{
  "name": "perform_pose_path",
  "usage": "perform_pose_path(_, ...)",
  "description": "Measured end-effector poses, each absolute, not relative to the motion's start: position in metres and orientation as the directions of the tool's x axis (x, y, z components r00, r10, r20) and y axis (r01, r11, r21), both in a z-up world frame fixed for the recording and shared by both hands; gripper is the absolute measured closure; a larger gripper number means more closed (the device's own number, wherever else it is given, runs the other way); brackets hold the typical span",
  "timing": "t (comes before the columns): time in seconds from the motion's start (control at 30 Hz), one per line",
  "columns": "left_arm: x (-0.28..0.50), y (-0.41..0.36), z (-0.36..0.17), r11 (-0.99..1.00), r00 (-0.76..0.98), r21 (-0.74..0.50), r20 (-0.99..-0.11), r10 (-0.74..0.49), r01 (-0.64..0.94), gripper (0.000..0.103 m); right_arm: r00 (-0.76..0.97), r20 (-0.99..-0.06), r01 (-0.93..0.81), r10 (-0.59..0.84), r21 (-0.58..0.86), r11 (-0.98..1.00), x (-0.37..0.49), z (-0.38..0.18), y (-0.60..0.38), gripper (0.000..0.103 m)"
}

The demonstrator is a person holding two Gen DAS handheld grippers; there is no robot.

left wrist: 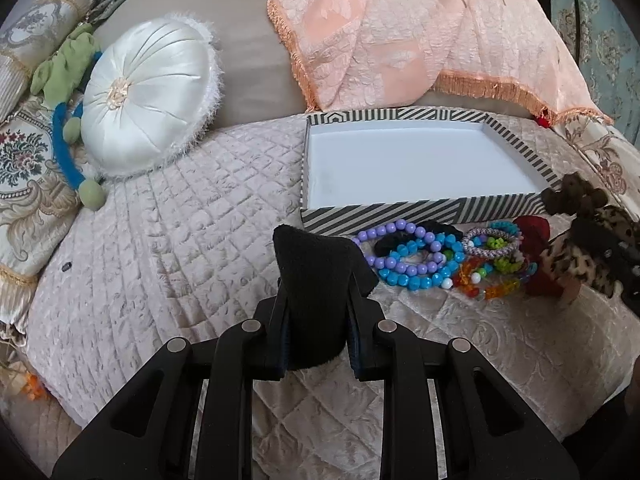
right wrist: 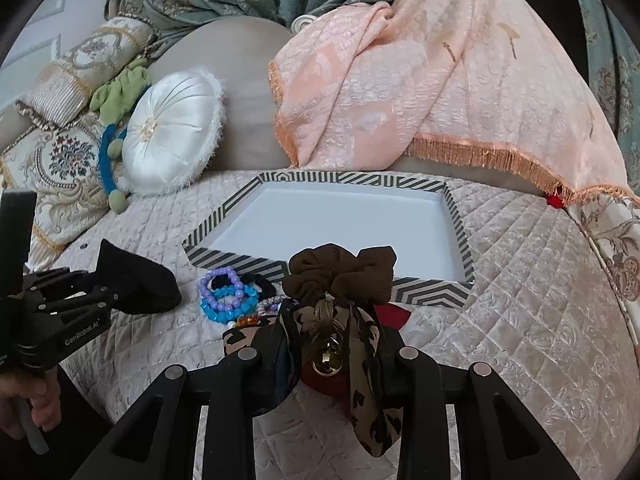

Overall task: Organize jewelry
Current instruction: 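Carry the pouch and leopard bow with both tools over the striped tray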

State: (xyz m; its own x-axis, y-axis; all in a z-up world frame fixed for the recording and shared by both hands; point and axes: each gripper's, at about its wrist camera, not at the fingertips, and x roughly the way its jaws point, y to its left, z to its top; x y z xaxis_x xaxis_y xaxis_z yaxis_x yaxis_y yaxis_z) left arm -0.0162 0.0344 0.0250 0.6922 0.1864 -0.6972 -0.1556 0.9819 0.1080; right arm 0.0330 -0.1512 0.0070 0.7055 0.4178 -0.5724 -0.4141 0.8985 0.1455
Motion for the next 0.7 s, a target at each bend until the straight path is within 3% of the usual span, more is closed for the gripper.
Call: perform_pose_path(0.7,-0.017,0.017,0.017,0.979,0.682,0.161,-0.702,0.204,-0.128,0.082,0.704,-0.549,-0.411,0.451,0.202,0.889,0.031,0.017,-0.155,0.073)
